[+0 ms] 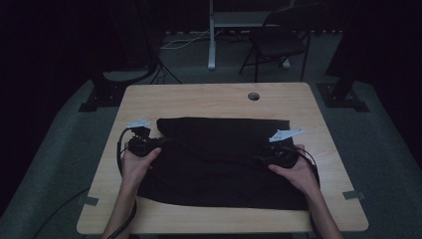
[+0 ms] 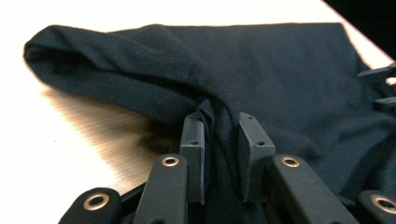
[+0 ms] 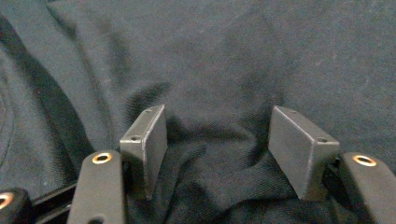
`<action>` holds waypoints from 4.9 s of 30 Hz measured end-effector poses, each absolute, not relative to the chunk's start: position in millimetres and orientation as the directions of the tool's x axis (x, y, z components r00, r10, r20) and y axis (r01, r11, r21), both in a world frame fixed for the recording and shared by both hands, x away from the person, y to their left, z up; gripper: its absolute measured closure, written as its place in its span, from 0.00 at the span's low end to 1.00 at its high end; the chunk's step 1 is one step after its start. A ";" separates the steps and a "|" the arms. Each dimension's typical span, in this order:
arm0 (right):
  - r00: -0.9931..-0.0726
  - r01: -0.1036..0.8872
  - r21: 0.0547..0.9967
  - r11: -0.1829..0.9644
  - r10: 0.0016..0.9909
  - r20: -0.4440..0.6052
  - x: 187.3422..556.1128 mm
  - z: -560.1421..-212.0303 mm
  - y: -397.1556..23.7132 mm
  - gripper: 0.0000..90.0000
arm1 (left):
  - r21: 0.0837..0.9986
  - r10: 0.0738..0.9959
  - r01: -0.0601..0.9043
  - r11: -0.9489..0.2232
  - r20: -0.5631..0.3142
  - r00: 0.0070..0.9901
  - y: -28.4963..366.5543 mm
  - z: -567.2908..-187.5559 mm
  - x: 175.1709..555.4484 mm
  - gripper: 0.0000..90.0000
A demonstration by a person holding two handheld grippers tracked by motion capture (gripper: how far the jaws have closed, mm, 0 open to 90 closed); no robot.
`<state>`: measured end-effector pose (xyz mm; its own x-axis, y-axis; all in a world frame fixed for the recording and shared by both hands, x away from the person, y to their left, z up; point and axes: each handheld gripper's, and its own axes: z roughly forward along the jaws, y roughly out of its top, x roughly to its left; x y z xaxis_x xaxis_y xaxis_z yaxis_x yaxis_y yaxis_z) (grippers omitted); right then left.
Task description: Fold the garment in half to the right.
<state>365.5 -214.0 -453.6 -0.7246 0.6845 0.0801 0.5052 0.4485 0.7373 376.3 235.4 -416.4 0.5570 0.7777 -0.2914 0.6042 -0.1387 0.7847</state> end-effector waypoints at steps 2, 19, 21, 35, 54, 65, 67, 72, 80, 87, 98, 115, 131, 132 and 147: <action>-0.726 0.503 0.730 0.462 0.685 0.067 364.9 -452.5 -210.9 0.41 | 0.789 0.773 0.598 -0.144 -0.288 0.565 235.0 -413.0 374.8 0.84; -0.750 0.428 0.705 0.565 0.658 -0.072 395.7 -431.2 -133.8 0.36 | 0.815 0.743 0.560 -0.150 -0.281 0.608 222.9 -394.7 371.9 0.84; -0.741 0.438 0.705 0.558 0.668 -0.068 405.9 -430.1 -125.8 0.36 | 0.815 0.741 0.559 -0.154 -0.279 0.611 221.6 -393.8 372.1 0.84; -0.628 0.513 0.711 0.482 0.775 -0.073 465.2 -431.8 -101.4 0.41 | 0.829 0.702 0.530 -0.179 -0.270 0.660 206.6 -384.8 367.9 0.84; -0.516 0.582 0.719 0.379 0.856 -0.033 494.2 -443.6 -91.5 0.46 | 0.837 0.614 0.463 -0.293 -0.206 0.762 162.8 -375.1 352.0 0.84; -0.666 0.528 0.689 0.497 0.746 -0.028 460.6 -427.5 -119.0 0.33 | 0.835 0.620 0.471 -0.283 -0.216 0.754 165.9 -377.5 353.6 0.84; -0.703 0.507 0.682 0.527 0.710 -0.026 448.3 -427.4 -130.1 0.32 | 0.836 0.620 0.472 -0.281 -0.217 0.754 166.0 -377.8 354.0 0.84; -0.744 0.479 0.685 0.549 0.668 -0.016 420.8 -432.5 -164.3 0.32 | 0.834 0.620 0.477 -0.277 -0.224 0.752 167.0 -378.0 355.3 0.84; -0.776 0.435 0.686 0.584 0.630 -0.045 388.8 -440.5 -217.7 0.31 | 0.834 0.619 0.490 -0.253 -0.250 0.745 171.0 -380.9 357.5 0.84; -0.774 0.435 0.705 0.561 0.632 -0.025 381.2 -442.7 -248.3 0.30 | 0.833 0.617 0.493 -0.253 -0.253 0.745 171.0 -381.1 358.0 0.84; -0.778 0.455 0.714 0.531 0.627 0.029 384.2 -454.3 -254.1 0.31 | 0.832 0.615 0.495 -0.251 -0.258 0.745 172.7 -380.9 358.7 0.84; -0.795 0.413 0.738 0.533 0.607 0.007 373.3 -457.9 -228.5 0.36 | 0.846 0.569 0.467 -0.258 -0.258 0.781 165.5 -367.9 353.5 0.84; -0.844 0.357 0.746 0.562 0.537 0.000 361.8 -459.5 -176.9 0.37 | 0.844 0.497 0.437 -0.311 -0.248 0.832 134.2 -356.5 350.9 0.84; -0.847 0.355 0.746 0.564 0.532 0.001 361.7 -459.5 -174.2 0.37 | 0.843 0.495 0.436 -0.314 -0.247 0.833 131.0 -356.9 350.9 0.84; -0.868 0.322 0.767 0.555 0.496 0.006 363.2 -462.3 -145.7 0.38 | 0.820 0.462 0.447 -0.358 -0.261 0.848 91.6 -367.7 359.2 0.84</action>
